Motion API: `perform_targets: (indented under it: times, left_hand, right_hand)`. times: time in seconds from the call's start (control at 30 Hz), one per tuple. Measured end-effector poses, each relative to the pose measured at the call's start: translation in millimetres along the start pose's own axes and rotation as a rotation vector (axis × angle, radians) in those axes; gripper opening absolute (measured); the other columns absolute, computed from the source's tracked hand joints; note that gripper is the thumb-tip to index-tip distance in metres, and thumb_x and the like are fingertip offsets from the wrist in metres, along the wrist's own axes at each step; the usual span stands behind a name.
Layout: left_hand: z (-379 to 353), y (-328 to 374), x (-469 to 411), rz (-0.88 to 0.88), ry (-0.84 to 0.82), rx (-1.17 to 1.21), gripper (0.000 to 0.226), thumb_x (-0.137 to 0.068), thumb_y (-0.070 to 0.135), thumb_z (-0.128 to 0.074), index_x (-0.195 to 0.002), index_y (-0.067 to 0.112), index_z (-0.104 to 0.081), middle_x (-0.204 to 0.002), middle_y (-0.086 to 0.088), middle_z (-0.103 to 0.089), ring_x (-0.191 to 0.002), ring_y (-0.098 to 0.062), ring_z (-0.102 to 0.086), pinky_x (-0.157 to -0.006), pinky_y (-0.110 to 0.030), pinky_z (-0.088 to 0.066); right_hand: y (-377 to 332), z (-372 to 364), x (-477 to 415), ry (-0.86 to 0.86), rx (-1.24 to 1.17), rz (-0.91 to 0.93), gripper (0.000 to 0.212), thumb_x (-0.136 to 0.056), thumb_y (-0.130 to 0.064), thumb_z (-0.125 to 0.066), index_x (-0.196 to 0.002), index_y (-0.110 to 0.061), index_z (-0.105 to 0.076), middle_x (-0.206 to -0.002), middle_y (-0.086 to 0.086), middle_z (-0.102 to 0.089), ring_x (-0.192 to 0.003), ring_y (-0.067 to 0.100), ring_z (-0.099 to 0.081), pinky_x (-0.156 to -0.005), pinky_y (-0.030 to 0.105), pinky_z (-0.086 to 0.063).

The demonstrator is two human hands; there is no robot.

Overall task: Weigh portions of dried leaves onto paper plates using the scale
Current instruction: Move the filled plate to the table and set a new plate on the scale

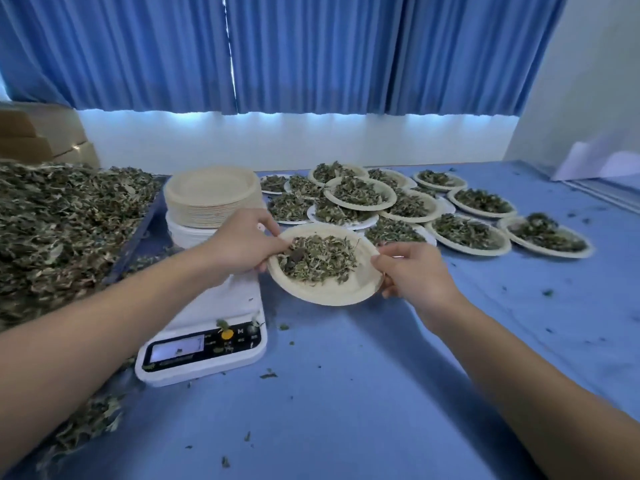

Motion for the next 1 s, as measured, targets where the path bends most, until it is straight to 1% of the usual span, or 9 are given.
perform_targets:
  times: [0.07, 0.17, 0.23, 0.37, 0.47, 0.6, 0.67, 0.83, 1.0]
  left_hand:
    - [-37.4, 20.3, -5.2, -0.031, -0.034, 0.100, 0.018, -0.089, 0.027, -0.076, -0.092, 0.017, -0.062, -0.046, -0.004, -0.056, -0.041, -0.017, -0.048, -0.036, -0.020, -0.030]
    - [-93.9, 55.2, -11.6, -0.060, -0.098, 0.175, 0.019, -0.091, 0.022, -0.075, -0.091, 0.014, -0.058, -0.044, -0.001, -0.057, -0.037, -0.012, -0.050, -0.034, -0.020, -0.030]
    - [-126.9, 79.5, -16.1, -0.059, -0.160, 0.216, 0.017, -0.092, 0.017, -0.074, -0.092, 0.012, -0.057, -0.046, 0.000, -0.057, -0.036, -0.010, -0.050, -0.033, -0.021, -0.031]
    - [-189.4, 122.4, -20.8, -0.014, -0.271, 0.299, 0.018, -0.091, 0.007, -0.072, -0.091, 0.009, -0.055, -0.053, -0.004, -0.057, -0.036, -0.009, -0.049, -0.033, -0.019, -0.033]
    - [-232.5, 146.2, -21.0, 0.007, -0.308, 0.360, 0.019, -0.091, 0.005, -0.073, -0.090, 0.009, -0.054, -0.054, -0.006, -0.057, -0.037, -0.011, -0.049, -0.035, -0.020, -0.037]
    - [-278.1, 168.5, -22.6, 0.049, -0.329, 0.403, 0.020, -0.090, 0.005, -0.074, -0.088, 0.010, -0.054, -0.047, -0.004, -0.057, -0.035, -0.012, -0.048, -0.036, -0.020, -0.041]
    - [-295.1, 176.2, -22.5, 0.080, -0.351, 0.408, 0.021, -0.090, 0.005, -0.074, -0.088, 0.011, -0.054, -0.051, -0.006, -0.057, -0.034, -0.010, -0.048, -0.036, -0.021, -0.044]
    - [-328.1, 192.1, -17.0, 0.166, -0.440, 0.444, 0.021, -0.090, 0.004, -0.074, -0.095, 0.009, -0.055, -0.065, -0.010, -0.061, -0.038, -0.010, -0.055, -0.040, -0.023, -0.051]
    - [-352.8, 208.8, -13.1, 0.248, -0.520, 0.515, 0.029, -0.090, -0.004, -0.070, -0.116, -0.008, -0.059, -0.077, -0.015, -0.066, -0.043, -0.013, -0.063, -0.042, -0.021, -0.053]
  right_hand:
    - [8.3, 36.9, -4.4, 0.098, 0.081, 0.012, 0.009, -0.092, -0.011, -0.070, -0.099, -0.009, -0.073, -0.058, 0.003, -0.066, -0.050, 0.021, -0.057, -0.064, 0.044, -0.055]
    - [18.9, 96.3, -8.2, 0.250, 0.188, 0.029, 0.006, -0.089, -0.009, -0.071, -0.093, -0.012, -0.073, -0.051, 0.001, -0.063, -0.040, 0.015, -0.053, -0.043, 0.025, -0.046]
    - [27.0, 134.8, -10.0, 0.327, 0.221, 0.018, 0.007, -0.087, -0.010, -0.073, -0.093, -0.012, -0.074, -0.055, 0.005, -0.063, -0.042, 0.016, -0.055, -0.037, 0.021, -0.039]
    - [46.2, 205.5, -14.2, 0.438, 0.267, -0.033, 0.006, -0.085, -0.014, -0.076, -0.090, -0.014, -0.073, -0.047, 0.001, -0.058, -0.032, 0.011, -0.049, -0.040, 0.023, -0.036]
    - [63.9, 246.2, -15.9, 0.549, 0.270, -0.052, 0.007, -0.084, -0.019, -0.079, -0.087, -0.015, -0.074, -0.052, 0.002, -0.053, -0.026, 0.006, -0.037, -0.041, 0.023, -0.032]
    - [90.3, 279.7, -10.8, 0.639, 0.268, -0.102, 0.009, -0.084, -0.023, -0.080, -0.088, -0.016, -0.074, -0.055, 0.004, -0.058, -0.027, 0.009, -0.043, -0.041, 0.022, -0.036]
    - [97.3, 293.1, -9.9, 0.676, 0.236, -0.120, 0.012, -0.083, -0.023, -0.081, -0.090, -0.015, -0.074, -0.063, 0.006, -0.061, -0.034, 0.013, -0.048, -0.046, 0.024, -0.038]
    - [104.8, 319.0, -8.6, 0.819, 0.287, -0.141, 0.012, -0.080, -0.028, -0.077, -0.089, -0.021, -0.073, -0.086, 0.005, -0.071, -0.068, 0.024, -0.065, -0.066, 0.031, -0.050]
    - [109.0, 337.3, -2.6, 0.940, 0.297, -0.192, 0.014, -0.084, -0.023, -0.070, -0.097, -0.019, -0.073, -0.103, 0.010, -0.072, -0.096, 0.031, -0.068, -0.086, 0.043, -0.057]
Point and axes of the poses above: each hand's wrist, its own x-axis away from the middle knuckle, its own z-axis out of the back of the hand, y = z × x, the point moved 2 cm from there along -x, towards the middle knuckle
